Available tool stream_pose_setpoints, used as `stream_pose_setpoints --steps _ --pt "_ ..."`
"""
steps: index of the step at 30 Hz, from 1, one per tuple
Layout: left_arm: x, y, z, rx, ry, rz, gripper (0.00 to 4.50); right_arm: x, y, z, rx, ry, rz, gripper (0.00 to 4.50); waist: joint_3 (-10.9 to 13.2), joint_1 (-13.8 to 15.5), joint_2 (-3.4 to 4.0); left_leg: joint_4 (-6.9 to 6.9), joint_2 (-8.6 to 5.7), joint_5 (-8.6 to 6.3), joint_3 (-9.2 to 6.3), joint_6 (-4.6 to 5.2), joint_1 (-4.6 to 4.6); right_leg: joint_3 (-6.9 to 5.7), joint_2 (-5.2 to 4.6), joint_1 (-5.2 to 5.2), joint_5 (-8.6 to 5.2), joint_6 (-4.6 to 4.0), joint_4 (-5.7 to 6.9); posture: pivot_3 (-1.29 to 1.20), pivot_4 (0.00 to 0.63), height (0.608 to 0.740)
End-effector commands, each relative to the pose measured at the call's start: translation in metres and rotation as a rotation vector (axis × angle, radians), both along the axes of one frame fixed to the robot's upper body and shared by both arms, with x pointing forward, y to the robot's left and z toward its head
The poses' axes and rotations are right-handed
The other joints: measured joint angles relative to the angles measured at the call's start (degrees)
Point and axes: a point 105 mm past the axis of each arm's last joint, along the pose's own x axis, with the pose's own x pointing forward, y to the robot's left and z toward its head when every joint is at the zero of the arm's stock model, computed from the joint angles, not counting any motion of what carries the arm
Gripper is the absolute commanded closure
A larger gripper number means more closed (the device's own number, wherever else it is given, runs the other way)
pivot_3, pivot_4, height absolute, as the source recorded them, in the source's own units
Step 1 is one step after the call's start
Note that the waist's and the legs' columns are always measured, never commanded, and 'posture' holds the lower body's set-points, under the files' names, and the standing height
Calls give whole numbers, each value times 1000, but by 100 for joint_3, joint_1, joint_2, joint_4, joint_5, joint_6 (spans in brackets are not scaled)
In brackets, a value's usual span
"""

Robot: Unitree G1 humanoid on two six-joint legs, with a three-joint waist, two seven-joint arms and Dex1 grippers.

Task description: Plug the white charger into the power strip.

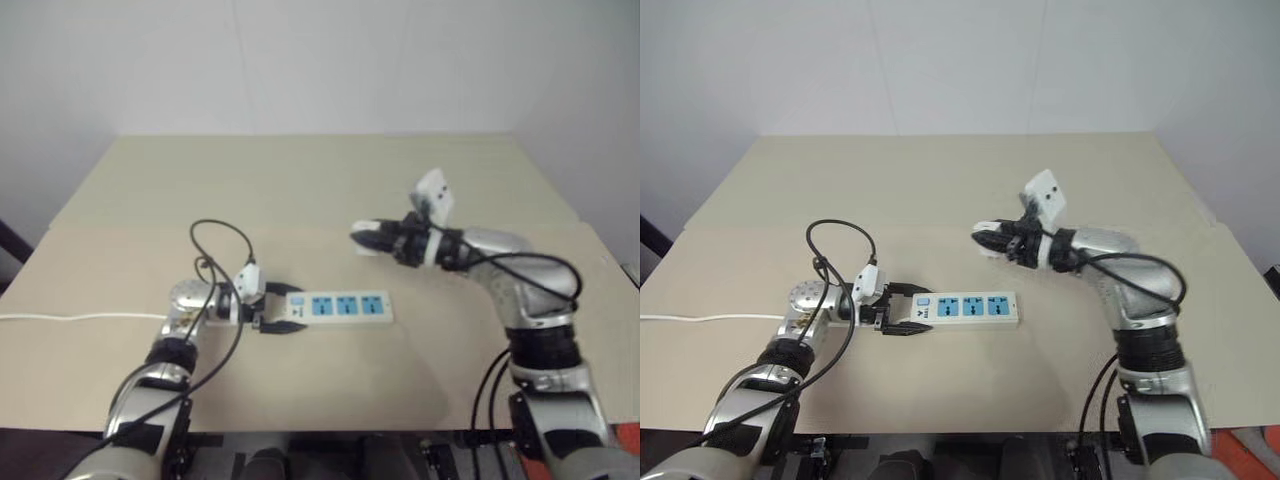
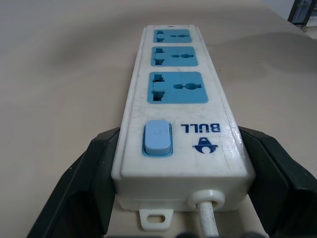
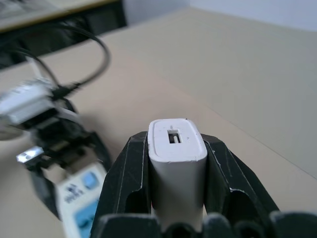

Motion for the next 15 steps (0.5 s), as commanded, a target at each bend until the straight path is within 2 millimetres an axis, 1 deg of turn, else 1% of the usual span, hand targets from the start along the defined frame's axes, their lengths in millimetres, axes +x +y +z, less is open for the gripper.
stream_pose_setpoints --steps 1,4,10,15 --pt "-4 7 -7 44 18 2 1244 -12 16 1 57 -76 122 3387 0 -33 -1 0 1 0 -1 0 0 0 1 0 0 0 0 0 150 740" --pt "-5 7 -7 45 19 -3 1244 -19 28 -5 87 -63 205 3387 0 -76 -1 -1 1 0 -2 0 1 -1 2 1 0 0 0 0 150 740" --pt "-11 6 -9 43 29 -24 1244 -31 49 -21 80 -51 347 3387 0 -93 0 -2 1 1 -3 -1 3 0 3 -2 0 -1 2 0 150 740" --pt "-16 5 -10 37 34 -36 1244 -35 59 -37 51 -54 410 3387 0 -90 0 -2 1 1 -4 -2 2 0 2 -3 0 0 1 0 150 740"
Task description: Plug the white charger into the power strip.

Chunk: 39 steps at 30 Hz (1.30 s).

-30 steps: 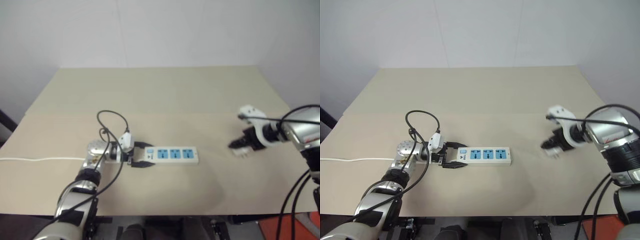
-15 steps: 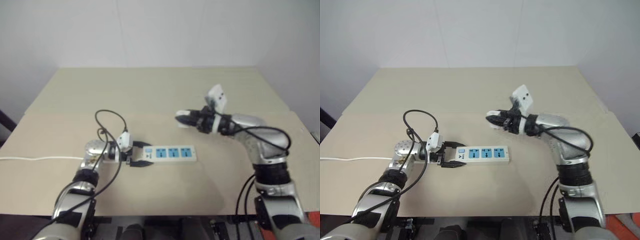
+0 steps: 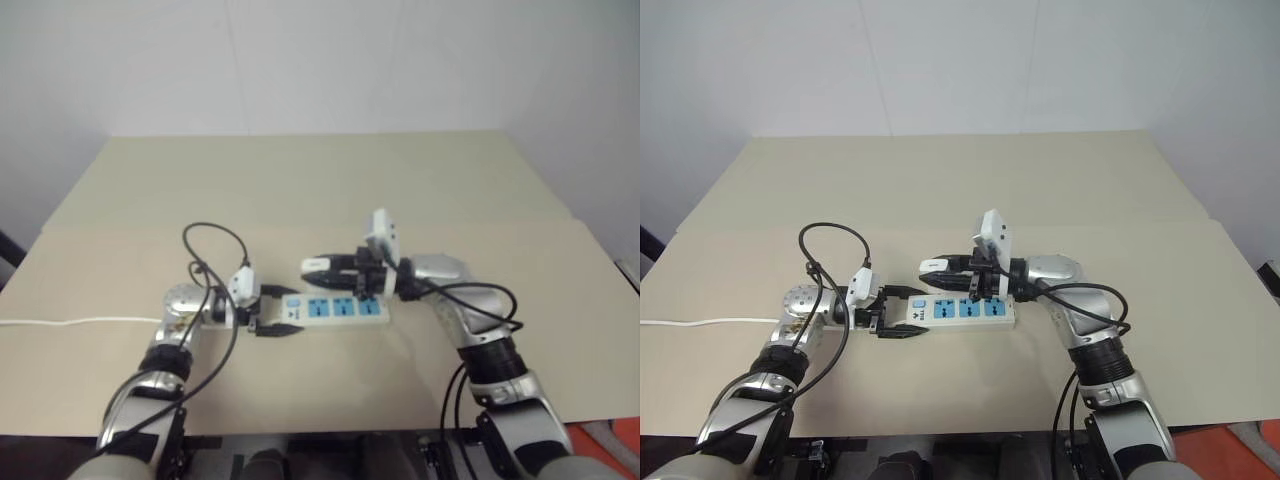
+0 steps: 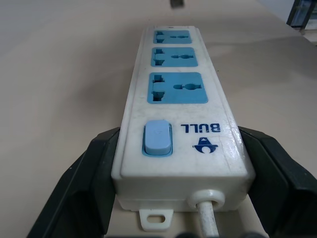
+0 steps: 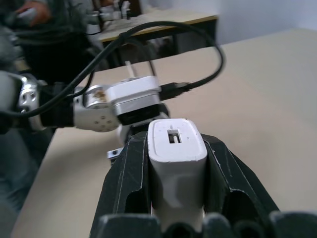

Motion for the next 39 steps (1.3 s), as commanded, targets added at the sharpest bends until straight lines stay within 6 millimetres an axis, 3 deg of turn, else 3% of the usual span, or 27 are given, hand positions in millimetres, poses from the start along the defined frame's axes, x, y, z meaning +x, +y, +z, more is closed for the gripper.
stream_pose_setpoints --steps 1,14,19,32,39 --pt "-9 3 -7 38 22 -30 1244 -4 5 -3 0 -51 42 3387 0 -2 0 0 0 0 0 0 0 0 0 0 0 0 0 0 150 740" --pt "-18 12 -7 51 32 -24 1244 19 9 -40 -40 -41 -31 3387 -1 -29 1 -2 2 1 2 -1 6 2 2 -1 0 -1 4 0 150 740" --pt "-19 13 -7 54 33 -18 1244 19 3 -52 -64 -33 -40 3387 -2 -49 1 -2 4 3 3 -4 15 5 5 3 3 -5 8 0 150 740" --pt "-21 20 -9 77 33 -9 1244 17 -58 -87 -217 -11 -99 3387 -12 32 -2 -6 2 3 2 -5 14 3 2 10 3 -4 -3 0 150 740" --pt "-21 24 -8 83 27 2 1244 16 -75 -98 -273 23 -88 3387 -18 56 -4 -6 2 2 1 -5 14 2 1 14 3 -4 -7 0 150 740"
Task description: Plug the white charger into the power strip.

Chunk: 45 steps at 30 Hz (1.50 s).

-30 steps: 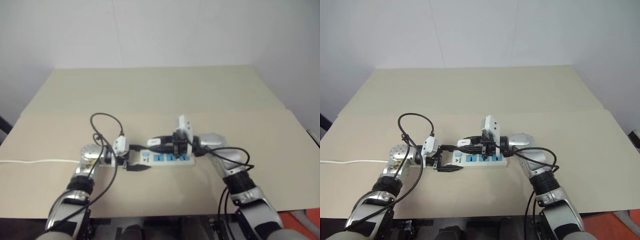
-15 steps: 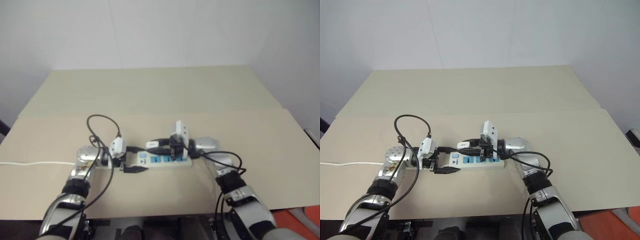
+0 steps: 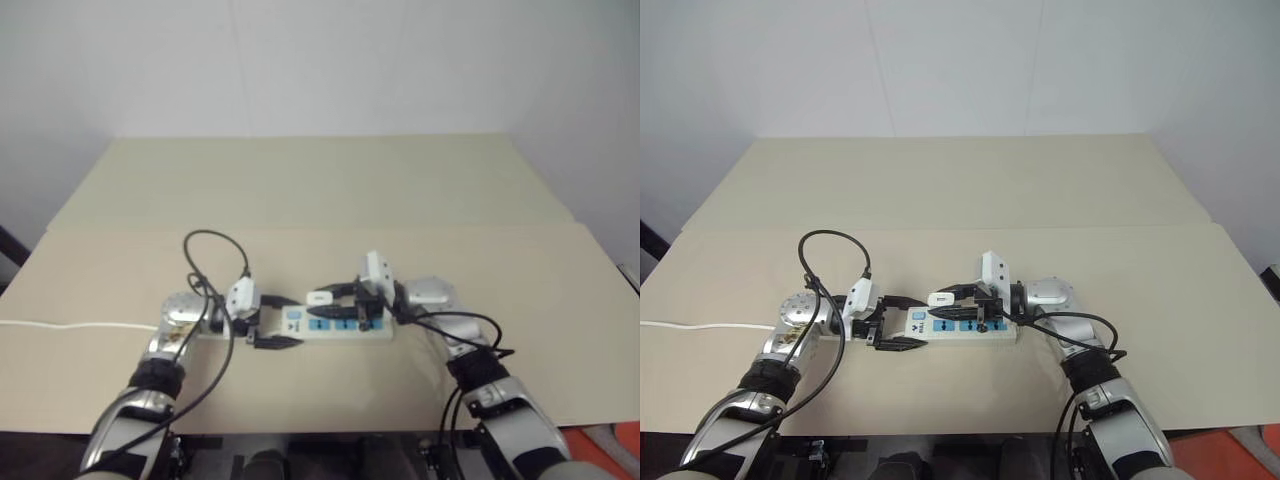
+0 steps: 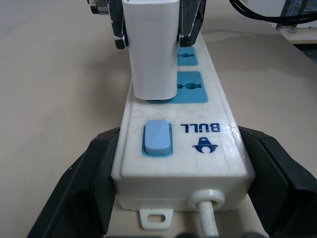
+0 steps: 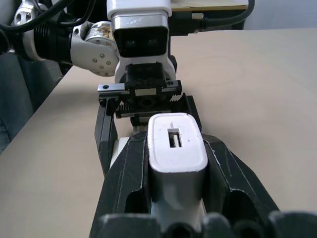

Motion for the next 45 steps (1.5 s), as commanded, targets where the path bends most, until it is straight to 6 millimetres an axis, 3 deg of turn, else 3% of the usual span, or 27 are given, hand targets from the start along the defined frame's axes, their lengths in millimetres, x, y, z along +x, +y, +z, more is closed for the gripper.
stream_pose_setpoints --steps 1,4,15,35,42,45 --pt "-6 23 -6 69 10 16 1244 11 -60 -42 -190 117 -162 3387 -2 9 -1 0 0 0 0 0 0 0 -1 0 0 0 -1 0 150 740" --pt "-6 24 -6 72 9 18 1244 13 -57 -44 -198 119 -157 3387 -12 12 -6 0 0 0 0 0 1 0 0 3 0 0 -3 0 150 740" --pt "-4 21 -4 71 -4 16 1244 1 6 -34 -129 124 3 3387 -29 -74 -12 -6 3 0 2 0 18 3 3 7 0 -1 -1 0 150 740" --pt "-1 18 -5 51 1 45 1244 1 4 -26 -88 101 -22 3387 -29 -78 -12 -24 8 -1 5 2 75 8 8 53 -6 -9 -10 0 150 740" --pt "-1 18 -6 50 5 50 1244 1 5 -21 -80 99 -17 1096 -28 -69 -13 -23 8 -1 3 1 80 7 8 61 -7 -9 -15 0 150 740" --pt "-1 18 -6 48 6 51 1244 1 5 -17 -74 95 -16 1096 -28 -68 -13 -24 8 -1 3 1 80 7 8 61 -7 -10 -16 0 150 740"
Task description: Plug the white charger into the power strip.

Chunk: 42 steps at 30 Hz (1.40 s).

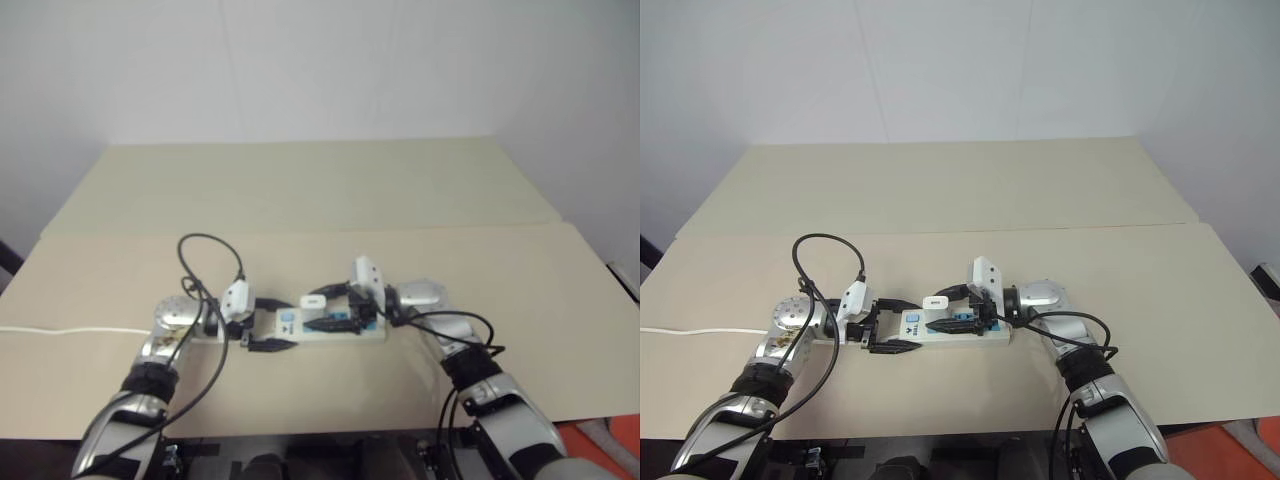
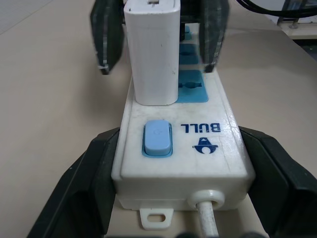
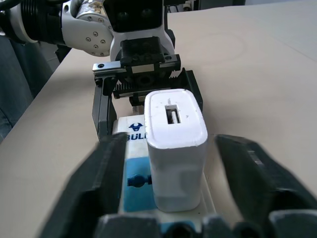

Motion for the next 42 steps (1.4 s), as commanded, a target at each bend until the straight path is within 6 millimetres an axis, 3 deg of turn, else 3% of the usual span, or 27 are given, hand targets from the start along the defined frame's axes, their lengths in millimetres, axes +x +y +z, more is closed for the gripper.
stream_pose_setpoints --steps 1,3,8,16,22,23,26,30,34,42 --pt "0 8 -3 34 -6 20 1244 1 -6 -4 -16 26 -20 1096 0 0 0 0 0 0 0 0 0 0 0 0 0 0 0 0 150 740" --pt "0 8 -3 33 -5 21 1244 3 -5 0 -3 19 -26 1096 0 0 0 0 0 0 0 0 0 0 0 0 0 0 1 0 150 740" --pt "1 6 -5 30 -1 22 1244 5 -13 35 51 -42 -21 1096 2 6 0 0 0 0 0 0 -3 0 -1 -1 0 0 0 0 150 740" --pt "9 -1 -3 24 -11 23 1244 -13 -70 90 40 -140 -40 1096 9 65 -2 0 -1 -1 -3 1 -7 -4 -2 2 -2 2 -10 0 150 740" --pt "13 -4 0 40 -14 14 1244 -19 -105 99 -24 -159 -102 1096 14 116 -10 0 -2 -2 1 4 -5 -4 -4 8 -4 5 -15 0 150 740" --pt "14 -4 2 39 -22 17 684 -18 -109 98 -30 -159 -118 1068 15 117 -11 0 -3 -3 1 4 -6 -4 -4 8 -5 5 -15 0 150 740" --pt "16 -5 7 39 -31 9 43 -15 -113 97 -28 -158 -154 1068 18 110 -12 0 -2 -3 2 4 -5 -3 -4 8 -5 5 -15 0 150 740" --pt "12 0 23 18 -62 -33 43 -12 -116 96 -20 -158 -193 1068 30 129 -15 -1 -2 -3 2 5 -8 -4 -4 6 -5 5 -15 0 150 740" --pt "0 17 55 -7 -88 -63 43 -12 -126 99 -23 -161 -228 1068 47 140 -19 -3 -1 -4 0 6 -17 -4 -5 -2 -5 5 -13 0 150 740" --pt "-35 64 116 35 -91 -26 43 -18 -167 102 -97 -180 -311 1068 106 168 -6 -12 0 -7 2 11 -18 -4 -7 -6 -12 11 -17 0 150 740"
